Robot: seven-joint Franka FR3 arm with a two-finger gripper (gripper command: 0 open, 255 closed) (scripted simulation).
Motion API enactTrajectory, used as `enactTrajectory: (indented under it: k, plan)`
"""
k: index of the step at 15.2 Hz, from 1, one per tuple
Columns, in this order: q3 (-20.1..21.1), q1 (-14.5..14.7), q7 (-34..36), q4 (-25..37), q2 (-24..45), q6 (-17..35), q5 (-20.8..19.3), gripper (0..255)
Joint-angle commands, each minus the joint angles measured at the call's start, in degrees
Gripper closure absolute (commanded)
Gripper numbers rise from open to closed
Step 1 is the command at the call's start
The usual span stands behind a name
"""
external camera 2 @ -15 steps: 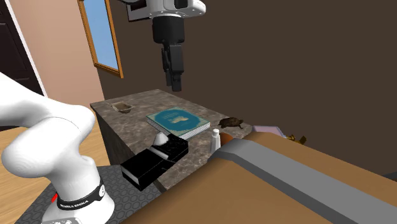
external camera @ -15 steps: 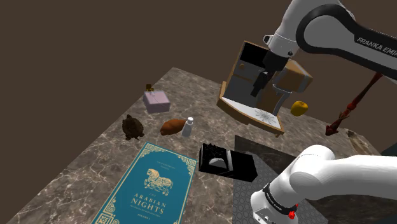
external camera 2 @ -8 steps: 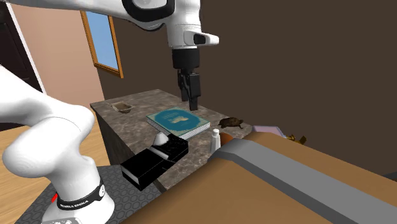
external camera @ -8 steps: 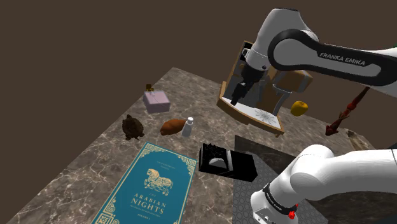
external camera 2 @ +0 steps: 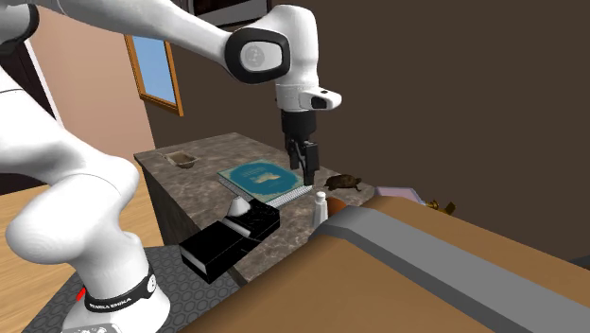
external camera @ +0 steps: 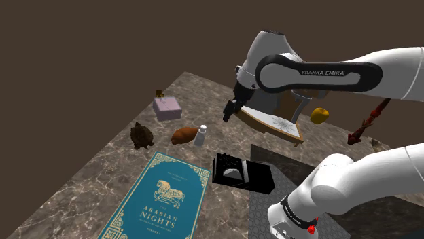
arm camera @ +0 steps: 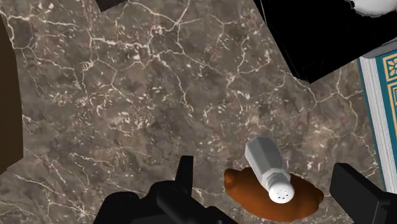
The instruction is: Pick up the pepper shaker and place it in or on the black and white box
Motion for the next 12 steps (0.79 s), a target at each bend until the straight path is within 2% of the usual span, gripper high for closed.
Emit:
enactTrajectory:
  k: [1, 8, 12]
  plan:
    - [0.77, 0.42, 0.72, -0.09, 3.69, 4.3, 0.7, 0]
    - [3.27, 1.82, 3.15, 2.66, 17.19, 16.48, 2.1, 0]
    - [3.46, 1.87, 3.37, 1.91, 19.07, 19.13, 1.9, 0]
